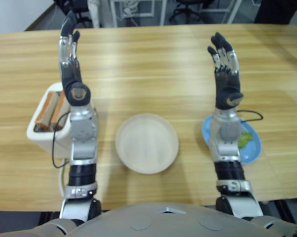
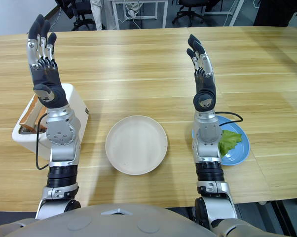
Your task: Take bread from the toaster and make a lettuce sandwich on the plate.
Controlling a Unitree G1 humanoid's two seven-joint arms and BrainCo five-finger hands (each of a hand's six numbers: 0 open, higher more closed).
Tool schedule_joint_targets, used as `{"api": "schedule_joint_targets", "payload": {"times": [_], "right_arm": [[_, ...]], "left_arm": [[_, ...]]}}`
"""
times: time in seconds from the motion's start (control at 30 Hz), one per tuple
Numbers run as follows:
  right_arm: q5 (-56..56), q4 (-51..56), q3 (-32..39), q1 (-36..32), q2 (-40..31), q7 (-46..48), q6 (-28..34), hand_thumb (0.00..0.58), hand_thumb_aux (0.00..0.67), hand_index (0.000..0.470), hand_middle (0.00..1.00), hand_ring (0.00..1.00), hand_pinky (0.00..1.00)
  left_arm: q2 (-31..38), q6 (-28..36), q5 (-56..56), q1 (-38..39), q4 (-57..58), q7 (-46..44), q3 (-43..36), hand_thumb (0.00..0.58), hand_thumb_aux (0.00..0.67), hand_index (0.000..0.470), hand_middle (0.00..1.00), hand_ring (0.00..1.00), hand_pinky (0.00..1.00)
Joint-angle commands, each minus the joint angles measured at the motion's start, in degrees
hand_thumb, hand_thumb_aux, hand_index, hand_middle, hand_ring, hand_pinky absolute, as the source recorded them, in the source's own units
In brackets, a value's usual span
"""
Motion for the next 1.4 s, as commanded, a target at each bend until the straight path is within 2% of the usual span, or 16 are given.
{"api": "schedule_joint_targets", "payload": {"times": [0.03,0.43,0.6,0.73,0.83,1.0,1.1,1.2,1.4], "right_arm": [[-3.34,-1.26,-0.28,-0.14,1.25,-1.81,-0.95,0.000,0.000,0.000,0.00,0.00,0.00],[-5.14,-2.97,-0.47,0.28,0.43,-3.26,-0.97,0.000,0.000,0.000,0.00,0.00,0.00],[-4.73,-2.74,-1.18,0.84,-1.09,-3.45,-1.13,0.000,0.000,0.000,0.00,0.00,0.00],[-3.73,-3.09,-2.08,2.11,-2.70,-3.43,-1.46,0.000,0.000,0.000,0.00,0.00,0.00],[-3.41,-3.85,-3.09,3.15,-3.68,-3.42,-1.60,0.000,0.000,0.000,0.00,0.00,0.00],[-3.05,-5.23,-5.86,3.87,-5.49,-4.26,-1.69,0.000,0.000,0.000,0.00,0.00,0.00],[-2.69,-5.91,-7.43,4.28,-6.22,-4.72,-1.55,0.000,0.000,0.000,0.00,0.00,0.00],[-2.44,-6.37,-8.20,4.67,-6.68,-4.85,-1.30,0.000,0.000,0.000,0.00,0.00,0.00],[-1.90,-7.59,-8.13,5.22,-7.29,-4.18,-1.17,0.000,0.000,0.000,0.00,0.00,0.00]], "left_arm": [[0.50,-0.19,-0.93,0.27,-1.07,-0.71,-0.48,0.000,0.000,0.000,0.00,0.00,0.00],[2.91,-0.04,-3.69,0.61,-1.54,-2.05,1.48,0.000,0.000,0.000,0.00,0.00,0.00],[6.28,3.23,-7.29,1.09,-3.62,-4.64,3.50,0.000,0.000,0.000,0.00,0.00,0.00],[13.99,9.98,-8.12,1.79,-4.40,-7.24,10.03,0.000,0.000,0.000,0.00,0.00,0.00],[22.50,12.42,-5.55,3.47,-3.81,-9.41,16.58,0.000,0.000,0.000,0.00,0.00,0.00],[35.02,15.66,-0.97,11.61,-1.24,-14.67,24.70,0.000,0.000,0.000,0.00,0.00,0.00],[39.84,15.42,0.50,17.38,0.23,-17.19,28.53,0.000,0.000,0.000,0.00,0.00,0.00],[43.90,12.57,1.16,23.55,1.67,-21.35,30.13,0.000,0.000,0.000,0.00,0.00,0.00],[52.82,8.48,12.13,32.87,7.14,-24.54,29.84,0.000,0.000,0.000,0.00,0.00,0.00]]}}
